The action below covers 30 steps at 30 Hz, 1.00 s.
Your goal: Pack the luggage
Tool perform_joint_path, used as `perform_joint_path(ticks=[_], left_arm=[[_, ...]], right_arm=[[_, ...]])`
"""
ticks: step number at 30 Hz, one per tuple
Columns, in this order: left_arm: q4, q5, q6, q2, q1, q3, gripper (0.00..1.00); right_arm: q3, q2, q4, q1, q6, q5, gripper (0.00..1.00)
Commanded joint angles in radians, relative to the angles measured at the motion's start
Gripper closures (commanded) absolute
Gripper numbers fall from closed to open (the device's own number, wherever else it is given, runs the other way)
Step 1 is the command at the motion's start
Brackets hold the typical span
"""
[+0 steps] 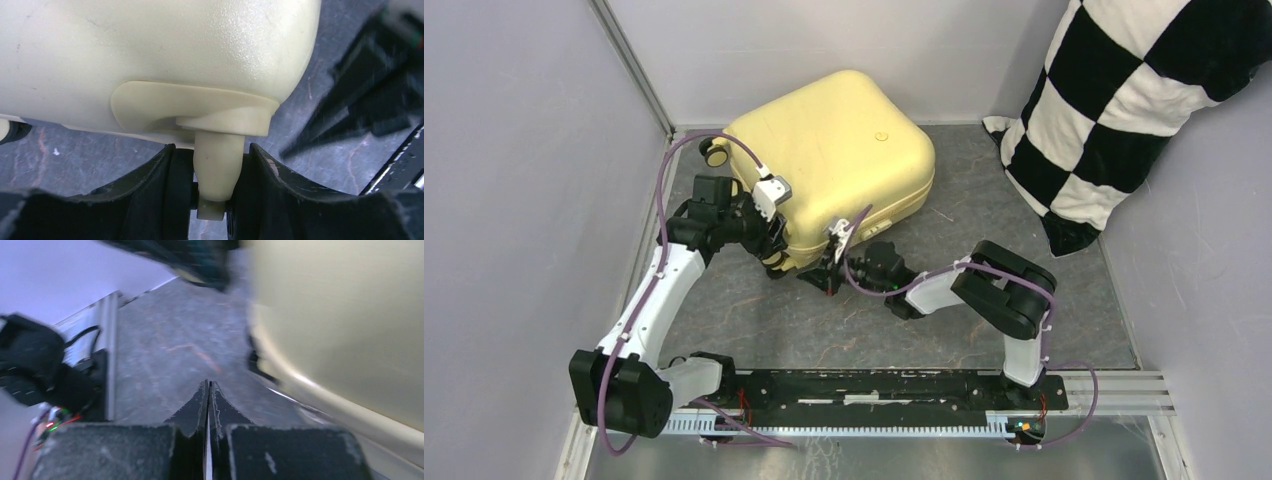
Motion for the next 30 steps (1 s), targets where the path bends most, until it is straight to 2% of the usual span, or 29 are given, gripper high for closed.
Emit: perform_joint_path(ticks=[1,3,5,6,7,8,9,10,13,19,24,30], left_arm=[[0.168,0.071,-0.139,-0.039,-0.036,0.051,0.98],[0.148,0.073,-0.148,-0.036,-0.040,0.065,0.98],[0.106,0.061,-0.140,-0.025,-0.040,0.104,0.95],[0.067,0.049,-0.120,-0.016,-0.039,0.135,0.86],[0.019,0.039,-0.096,-0.004,-0.038,0.170,0.63],[-0.030,0.022,-0.076,0.009,-0.036,0.209,0.33],[-0.083,0.011,-0.051,0.019,-0.035,0.241,0.07],[-0.124,-0.008,-0.026,0.030,-0.032,0.283,0.01],[-0.207,-0.052,0.073,0.056,0.014,0.362,0.00],[-0.215,-0.070,0.201,0.263,0.261,0.549,0.00],[-0.087,-0.156,0.200,0.428,0.298,0.613,0.00],[-0.025,-0.141,0.216,0.575,0.300,0.685,0.00]], right_arm=[[0.032,-0.019,-0.012,0.080,0.016,-0.063,0.91],[-0.051,-0.084,-0.034,0.075,0.020,0.037,0.74],[-0.158,-0.183,-0.042,0.044,0.045,0.141,0.64],[-0.226,-0.229,-0.035,0.023,0.061,0.168,0.60],[-0.285,-0.285,-0.040,0.000,0.072,0.200,0.56],[-0.350,-0.356,-0.061,-0.035,0.082,0.247,0.53],[-0.396,-0.433,-0.093,-0.067,0.084,0.285,0.50],[-0.429,-0.492,-0.147,-0.097,0.084,0.307,0.49],[-0.456,-0.637,-0.308,-0.189,0.051,0.337,0.47],[-0.416,-0.744,-0.477,-0.260,-0.007,0.348,0.45],[-0.419,-0.734,-0.465,-0.262,0.028,0.330,0.45],[-0.461,-0.700,-0.402,-0.263,0.088,0.275,0.45]])
